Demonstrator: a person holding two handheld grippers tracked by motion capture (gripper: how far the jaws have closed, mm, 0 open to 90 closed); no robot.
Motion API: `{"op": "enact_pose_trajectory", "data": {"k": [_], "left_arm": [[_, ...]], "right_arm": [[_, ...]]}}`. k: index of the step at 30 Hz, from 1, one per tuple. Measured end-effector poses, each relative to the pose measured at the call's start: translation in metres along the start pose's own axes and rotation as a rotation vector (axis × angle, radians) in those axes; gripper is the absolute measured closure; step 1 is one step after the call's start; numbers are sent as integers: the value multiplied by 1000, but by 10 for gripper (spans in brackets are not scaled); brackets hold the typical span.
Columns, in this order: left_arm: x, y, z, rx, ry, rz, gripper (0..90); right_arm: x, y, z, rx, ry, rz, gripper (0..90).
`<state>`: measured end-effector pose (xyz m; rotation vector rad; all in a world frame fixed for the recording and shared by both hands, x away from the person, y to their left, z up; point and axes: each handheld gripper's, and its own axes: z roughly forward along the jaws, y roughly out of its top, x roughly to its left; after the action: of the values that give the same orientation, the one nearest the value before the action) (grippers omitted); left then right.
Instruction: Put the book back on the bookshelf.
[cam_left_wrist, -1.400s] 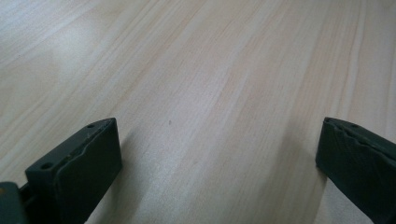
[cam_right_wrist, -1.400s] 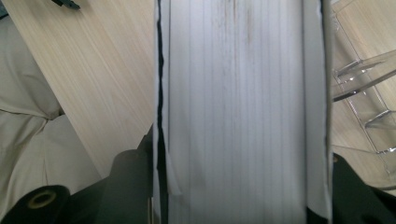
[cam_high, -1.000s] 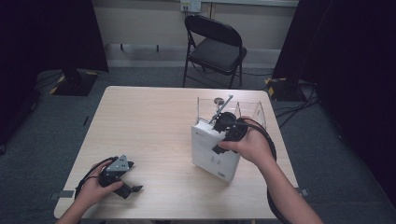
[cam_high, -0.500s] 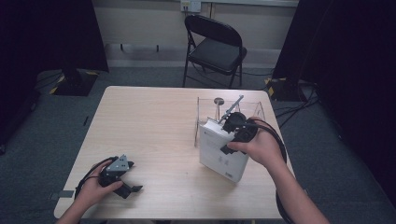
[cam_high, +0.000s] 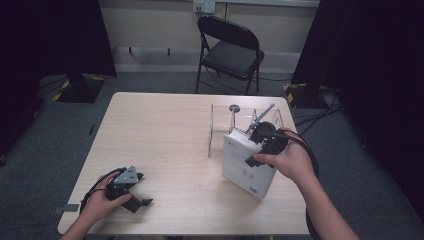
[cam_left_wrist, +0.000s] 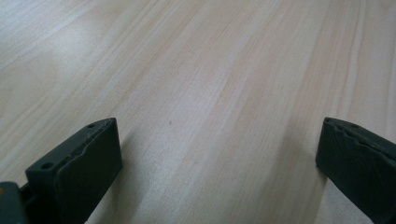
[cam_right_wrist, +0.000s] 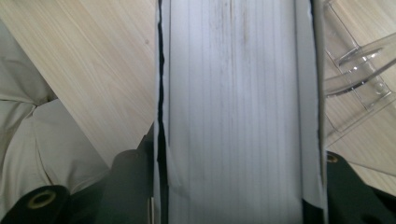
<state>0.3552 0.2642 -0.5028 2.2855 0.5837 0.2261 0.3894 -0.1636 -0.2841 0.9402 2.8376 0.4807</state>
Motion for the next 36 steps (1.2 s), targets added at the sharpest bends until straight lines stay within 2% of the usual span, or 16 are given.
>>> {"op": "enact_pose_trajectory", "data": {"k": [16, 36], "left_arm": [[0, 0, 0, 0, 0, 0, 0], [0, 0, 0, 1, 1, 1, 0]], "right_arm": [[-12, -22, -9, 1, -12, 50, 523], [-21, -43, -15, -6, -25, 106, 523]]}}
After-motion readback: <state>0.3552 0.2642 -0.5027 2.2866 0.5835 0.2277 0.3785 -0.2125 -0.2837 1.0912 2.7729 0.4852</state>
